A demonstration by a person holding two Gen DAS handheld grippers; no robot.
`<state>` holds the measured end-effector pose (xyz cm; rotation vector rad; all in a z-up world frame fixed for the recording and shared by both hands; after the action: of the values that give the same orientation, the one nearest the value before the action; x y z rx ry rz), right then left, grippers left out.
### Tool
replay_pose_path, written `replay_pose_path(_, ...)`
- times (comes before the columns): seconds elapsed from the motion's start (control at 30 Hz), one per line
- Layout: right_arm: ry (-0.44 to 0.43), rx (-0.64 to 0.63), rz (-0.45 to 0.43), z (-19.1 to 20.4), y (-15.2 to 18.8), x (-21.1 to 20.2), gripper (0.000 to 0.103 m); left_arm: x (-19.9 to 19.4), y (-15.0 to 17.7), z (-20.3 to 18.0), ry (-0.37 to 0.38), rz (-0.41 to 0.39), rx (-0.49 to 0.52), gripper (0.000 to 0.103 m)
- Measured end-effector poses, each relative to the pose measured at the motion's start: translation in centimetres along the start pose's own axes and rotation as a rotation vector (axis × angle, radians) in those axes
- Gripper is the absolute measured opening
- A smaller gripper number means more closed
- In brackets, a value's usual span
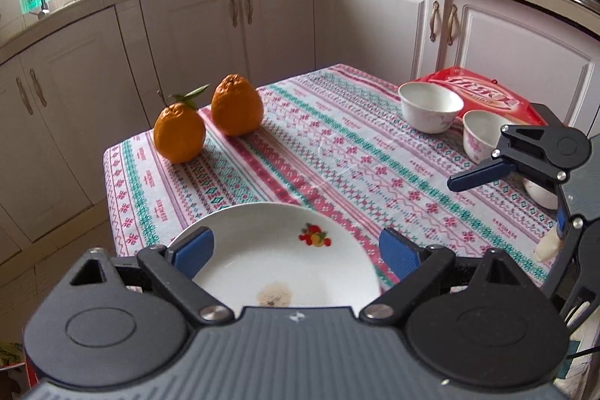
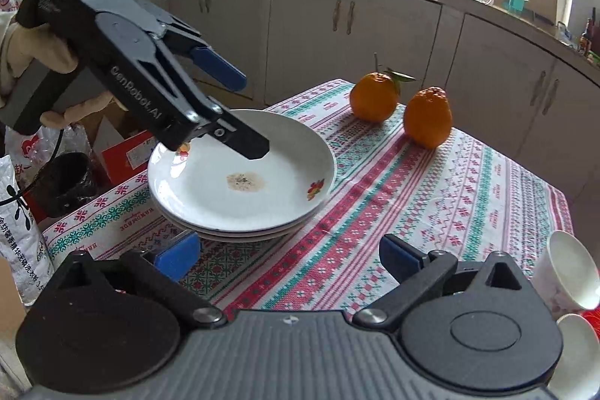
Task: Organize plates and bowls
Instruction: 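Reach the right gripper to a white bowl and grasp its rim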
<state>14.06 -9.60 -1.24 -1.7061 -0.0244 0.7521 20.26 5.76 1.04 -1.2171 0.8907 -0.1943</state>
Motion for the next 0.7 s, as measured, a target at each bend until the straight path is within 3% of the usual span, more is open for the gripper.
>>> replay_pose_path(0.2,0.154,0.024,-0.007,-3.6,2.1,-5.5,0.103,-1.0,0.1,-6.4,0.051,-0.102,0.002,0.095)
replay_pose_path(0.37,0.309,0.088,0.001,-7.7,4.9,-10.7,0.103,0.4,0.7,-12.7,0.120,-0.145,0.043,0.095)
replay_pose_path(0.53,0.405,0.162,0.006,-11.5,7.7,-15.3,0.103,3.1,1.7,-19.0,0.247,-0.118,0.091,0.095)
replay_pose_path(0.7,0.439,0.234,0.010,-13.6,10.2,-17.4,0.103,5.2,2.5,-24.1,0.329,-0.114,0.176,0.095)
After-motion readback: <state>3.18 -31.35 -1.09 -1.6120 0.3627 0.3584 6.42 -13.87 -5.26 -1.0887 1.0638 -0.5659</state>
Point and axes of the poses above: each gripper's, at about its wrist camera, not at the fingertips, and x roughly the way its jaws point, z to its left, y to its underside, the point moved 3 cm from there along x, roughly the way its jaws point, and after that the axes turned 12 degrees about -z, right-handed, at the moved point
